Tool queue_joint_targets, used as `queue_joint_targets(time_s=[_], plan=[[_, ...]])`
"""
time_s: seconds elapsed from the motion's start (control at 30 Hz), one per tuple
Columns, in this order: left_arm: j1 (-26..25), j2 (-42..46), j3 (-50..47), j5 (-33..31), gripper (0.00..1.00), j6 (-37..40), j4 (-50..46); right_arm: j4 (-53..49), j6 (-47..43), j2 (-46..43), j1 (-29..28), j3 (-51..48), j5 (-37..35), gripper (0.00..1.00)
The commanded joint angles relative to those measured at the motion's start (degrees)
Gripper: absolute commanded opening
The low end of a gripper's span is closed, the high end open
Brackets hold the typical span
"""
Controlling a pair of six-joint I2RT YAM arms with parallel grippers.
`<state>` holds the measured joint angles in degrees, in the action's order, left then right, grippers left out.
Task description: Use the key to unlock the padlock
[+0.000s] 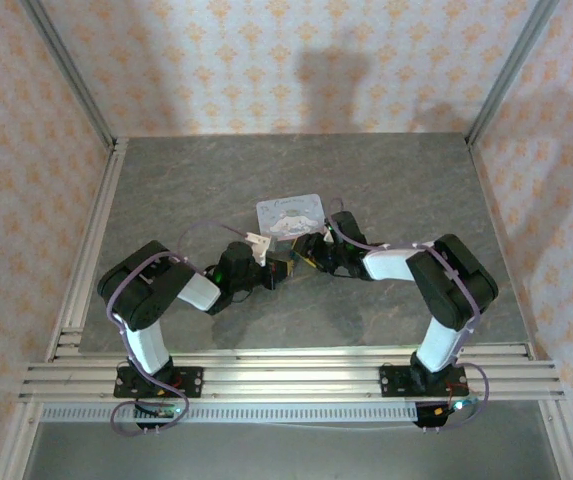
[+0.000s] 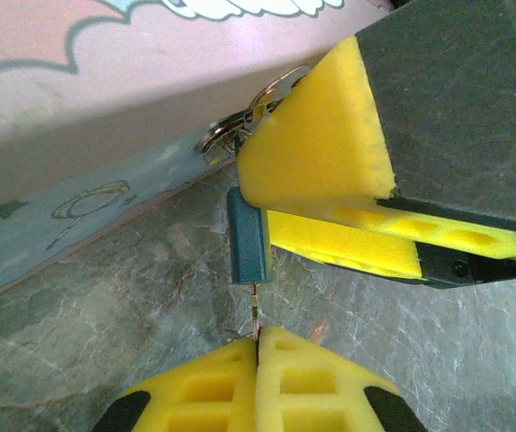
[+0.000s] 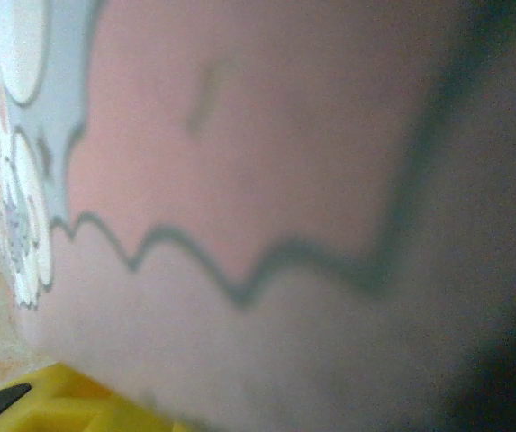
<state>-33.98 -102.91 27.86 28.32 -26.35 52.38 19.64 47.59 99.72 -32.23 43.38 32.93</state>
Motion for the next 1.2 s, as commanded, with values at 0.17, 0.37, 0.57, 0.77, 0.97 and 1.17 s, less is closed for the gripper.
queue_joint_targets(time_s=[0.17, 0.37, 0.57, 0.77, 0.97, 1.17], plan=[[0.40, 1.69, 1.27, 1.23, 0.00, 1.47, -3.84, 4.27, -1.27, -0.10, -2.20, -0.75, -2.53, 0.50], [0.39, 3.20, 1.32, 0.61, 0.00, 3.04, -5.95, -4.87, -5.02, -0.57, -4.08, 2.59, -6.10, 0.51], [0.40, 4.38, 1.56, 0.64, 0.00, 4.28, -7.90, -7.83, -6.20, 0.10, -4.69, 3.47, -7.78, 0.50], [0.49, 4.64, 1.37, 0.69, 0.00, 4.86, -8.43, -4.00, -6.21, 0.02, -4.94, 3.38, -5.60, 0.50], [0.84, 5.15, 1.15, 0.82, 0.00, 4.90, -8.09, 0.01, -6.74, -0.04, -5.21, 3.01, -2.66, 0.50], [1.10, 4.95, 1.59, 1.83, 0.00, 5.03, -7.76, 0.55, -7.34, 2.49, -5.30, 4.08, -0.56, 0.48]])
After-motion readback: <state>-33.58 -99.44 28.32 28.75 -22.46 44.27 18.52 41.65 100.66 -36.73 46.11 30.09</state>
